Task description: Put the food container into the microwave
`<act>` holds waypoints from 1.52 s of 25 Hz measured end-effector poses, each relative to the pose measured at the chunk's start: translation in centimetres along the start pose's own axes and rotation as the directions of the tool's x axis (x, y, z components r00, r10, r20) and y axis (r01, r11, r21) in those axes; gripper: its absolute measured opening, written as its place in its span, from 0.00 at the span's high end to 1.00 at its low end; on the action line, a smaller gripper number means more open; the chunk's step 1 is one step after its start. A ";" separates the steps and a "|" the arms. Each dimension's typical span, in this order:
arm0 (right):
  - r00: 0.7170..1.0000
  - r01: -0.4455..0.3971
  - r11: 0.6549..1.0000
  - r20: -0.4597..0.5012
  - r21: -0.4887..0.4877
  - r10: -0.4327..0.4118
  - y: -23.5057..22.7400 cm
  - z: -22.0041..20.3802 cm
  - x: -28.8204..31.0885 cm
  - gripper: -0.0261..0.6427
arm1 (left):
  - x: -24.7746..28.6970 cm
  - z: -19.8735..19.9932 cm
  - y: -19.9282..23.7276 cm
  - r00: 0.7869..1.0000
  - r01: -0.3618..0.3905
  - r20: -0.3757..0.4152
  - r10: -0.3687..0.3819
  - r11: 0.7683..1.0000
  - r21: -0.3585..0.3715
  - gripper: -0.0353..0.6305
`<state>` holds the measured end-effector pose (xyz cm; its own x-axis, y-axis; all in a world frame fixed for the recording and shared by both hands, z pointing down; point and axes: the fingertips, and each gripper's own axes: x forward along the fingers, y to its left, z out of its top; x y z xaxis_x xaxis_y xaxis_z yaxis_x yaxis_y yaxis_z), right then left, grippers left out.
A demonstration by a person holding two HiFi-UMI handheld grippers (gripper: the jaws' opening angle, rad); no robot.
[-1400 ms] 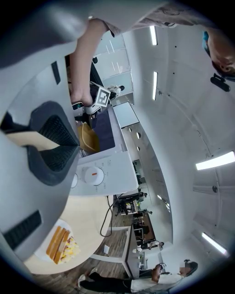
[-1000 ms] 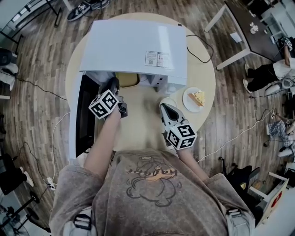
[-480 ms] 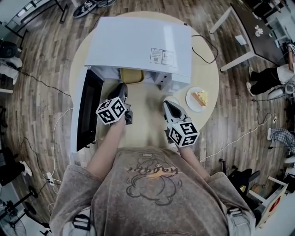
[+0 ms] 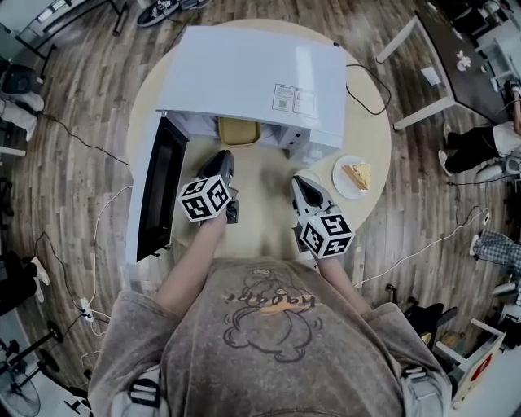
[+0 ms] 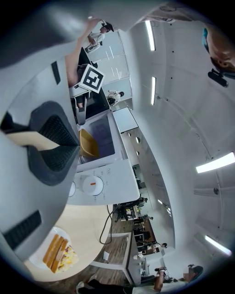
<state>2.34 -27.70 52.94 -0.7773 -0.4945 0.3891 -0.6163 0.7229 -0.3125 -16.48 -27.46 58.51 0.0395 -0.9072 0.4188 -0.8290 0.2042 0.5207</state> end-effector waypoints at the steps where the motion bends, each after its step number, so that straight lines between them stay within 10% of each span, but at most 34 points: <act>1: 1.000 -0.002 1.000 0.000 -0.001 0.002 0.1 0.0 0.0 0.96 | 0.1 0.0 0.0 1.000 -0.001 0.000 0.001 1.000 0.001 0.88; 38: 1.000 0.027 0.999 -0.015 0.024 -0.027 -0.9 -0.2 0.5 0.96 | 5.4 1.9 1.1 0.999 -0.030 -0.022 0.031 0.999 0.032 0.88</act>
<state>2.58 -28.51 53.57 -0.7583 -0.5065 0.4105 -0.6402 0.6973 -0.3223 -18.29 -32.85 59.95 0.0265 -0.8922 0.4509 -0.8473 0.2193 0.4837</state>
